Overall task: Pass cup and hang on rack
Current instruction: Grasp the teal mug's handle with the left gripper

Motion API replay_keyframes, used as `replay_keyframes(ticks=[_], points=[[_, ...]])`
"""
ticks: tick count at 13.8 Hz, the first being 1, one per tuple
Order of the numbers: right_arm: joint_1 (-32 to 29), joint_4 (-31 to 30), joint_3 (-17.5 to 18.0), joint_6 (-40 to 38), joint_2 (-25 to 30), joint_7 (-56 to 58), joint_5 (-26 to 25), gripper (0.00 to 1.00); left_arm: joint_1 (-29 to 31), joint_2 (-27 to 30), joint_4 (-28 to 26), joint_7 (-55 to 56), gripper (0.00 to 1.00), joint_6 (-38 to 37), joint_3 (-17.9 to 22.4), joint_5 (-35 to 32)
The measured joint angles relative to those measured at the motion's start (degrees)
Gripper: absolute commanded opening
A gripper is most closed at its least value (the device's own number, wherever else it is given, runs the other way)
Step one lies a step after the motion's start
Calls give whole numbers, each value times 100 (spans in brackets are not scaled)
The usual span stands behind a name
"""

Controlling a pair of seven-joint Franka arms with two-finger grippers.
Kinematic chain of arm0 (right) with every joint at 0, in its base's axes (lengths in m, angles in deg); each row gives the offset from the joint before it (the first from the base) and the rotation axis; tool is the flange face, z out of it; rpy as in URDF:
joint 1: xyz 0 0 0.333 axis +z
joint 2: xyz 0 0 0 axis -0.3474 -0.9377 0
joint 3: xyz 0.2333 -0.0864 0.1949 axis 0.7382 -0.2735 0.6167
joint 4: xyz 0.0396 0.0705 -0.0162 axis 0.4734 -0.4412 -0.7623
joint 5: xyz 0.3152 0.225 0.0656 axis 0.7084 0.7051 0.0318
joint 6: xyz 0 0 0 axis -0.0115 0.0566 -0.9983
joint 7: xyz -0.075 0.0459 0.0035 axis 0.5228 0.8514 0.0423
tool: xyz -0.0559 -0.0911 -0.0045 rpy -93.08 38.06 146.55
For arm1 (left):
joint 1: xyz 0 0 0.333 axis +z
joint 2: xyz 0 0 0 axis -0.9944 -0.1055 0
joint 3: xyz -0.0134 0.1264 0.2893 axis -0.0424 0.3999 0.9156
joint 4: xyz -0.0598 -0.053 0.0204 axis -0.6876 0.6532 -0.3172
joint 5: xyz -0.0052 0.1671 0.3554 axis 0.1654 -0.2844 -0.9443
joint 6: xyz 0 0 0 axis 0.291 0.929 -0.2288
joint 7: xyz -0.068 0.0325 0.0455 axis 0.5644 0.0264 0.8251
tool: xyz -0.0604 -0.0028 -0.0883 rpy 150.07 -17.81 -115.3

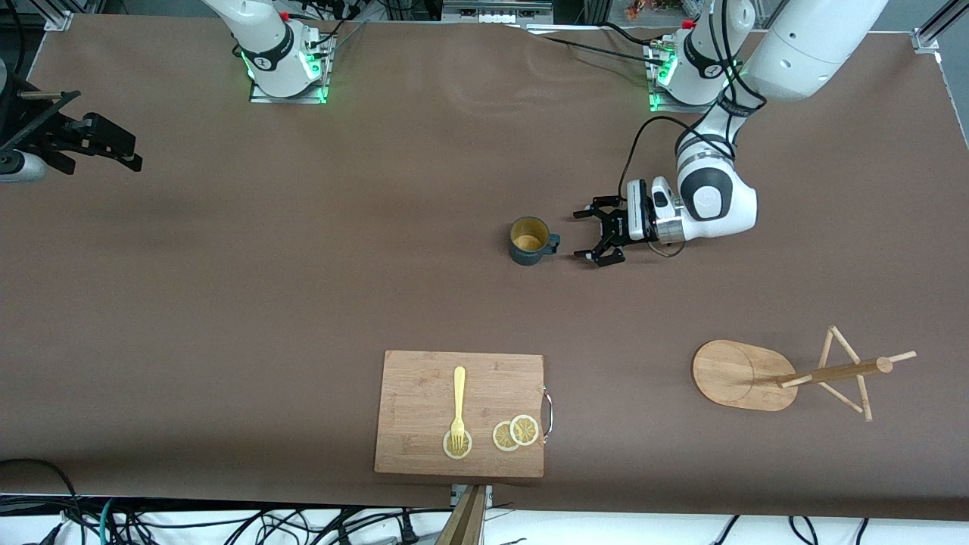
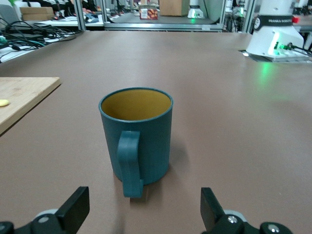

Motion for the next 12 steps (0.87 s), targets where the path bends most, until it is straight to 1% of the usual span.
replay_keyframes(ticks=[3,7,11,12], points=[[-45,21,-5,5,-4,93,-5,100,-18,-166,50,-2,100,-60,-14,228],[-68,287,-5,0,-6,97,-18,100,-223,-371,197,-2,100,-75,-22,509],[-68,298,5,0,-65,104,-18,100,-366,-518,287,-2,100,-77,-27,579],[-67,299,27,2,-95,106,-18,100,-409,-558,311,-2,98,-77,-27,625]])
